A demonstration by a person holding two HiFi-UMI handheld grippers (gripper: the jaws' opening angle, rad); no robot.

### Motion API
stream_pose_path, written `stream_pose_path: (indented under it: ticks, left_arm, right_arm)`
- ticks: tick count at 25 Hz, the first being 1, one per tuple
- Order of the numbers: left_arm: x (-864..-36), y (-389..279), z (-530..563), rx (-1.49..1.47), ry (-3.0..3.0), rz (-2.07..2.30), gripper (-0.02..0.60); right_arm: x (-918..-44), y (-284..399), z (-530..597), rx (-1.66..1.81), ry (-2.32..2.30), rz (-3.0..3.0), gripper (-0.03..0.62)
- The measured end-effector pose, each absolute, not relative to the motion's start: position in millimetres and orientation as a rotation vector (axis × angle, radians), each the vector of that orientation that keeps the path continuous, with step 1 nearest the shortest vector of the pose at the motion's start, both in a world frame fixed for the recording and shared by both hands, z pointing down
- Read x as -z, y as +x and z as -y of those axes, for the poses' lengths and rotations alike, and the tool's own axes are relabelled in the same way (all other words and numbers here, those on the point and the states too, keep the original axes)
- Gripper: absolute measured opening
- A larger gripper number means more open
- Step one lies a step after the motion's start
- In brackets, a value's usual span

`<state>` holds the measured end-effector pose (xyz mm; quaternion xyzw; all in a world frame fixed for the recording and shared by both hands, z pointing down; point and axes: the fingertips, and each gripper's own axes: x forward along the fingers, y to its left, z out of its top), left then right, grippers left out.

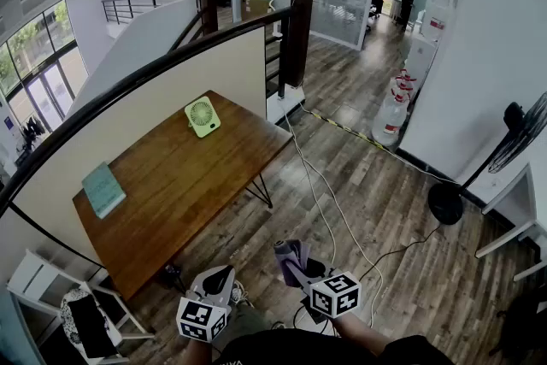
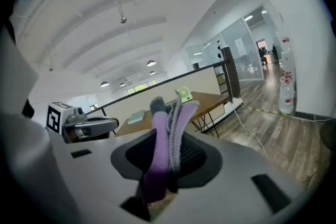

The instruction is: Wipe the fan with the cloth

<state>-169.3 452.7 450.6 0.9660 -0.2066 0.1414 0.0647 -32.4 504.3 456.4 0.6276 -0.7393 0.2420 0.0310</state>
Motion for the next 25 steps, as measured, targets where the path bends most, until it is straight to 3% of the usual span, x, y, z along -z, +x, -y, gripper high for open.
stream_pose_path:
  ticks: [8, 18, 21, 25]
  left_arm:
    - [-443.2, -153.5, -446.0, -0.41, 2.918, 0.624, 0.011]
    - [-440.3, -144.5, -363.6, -0.324, 2.817, 0.721, 0.018]
    - [-439.3, -137.1, -335.2, -0.308, 2.813, 0.687, 0.117]
    - [-440.6, -128.7, -293.6, -0.301, 2.817, 0.641, 0.117]
  right_arm:
    - [-452.7, -18.3, -501.9, -0.759, 1.957, 2.28, 0.11]
    - [-444.4, 6.7, -437.4, -0.755, 2.002, 2.267, 0.11]
    - [-443.0, 9.9, -407.3, -0.756, 2.004, 2.253, 0.11]
    - [-441.7, 15.0, -362.7, -0.758, 2.027, 2.231, 0.11]
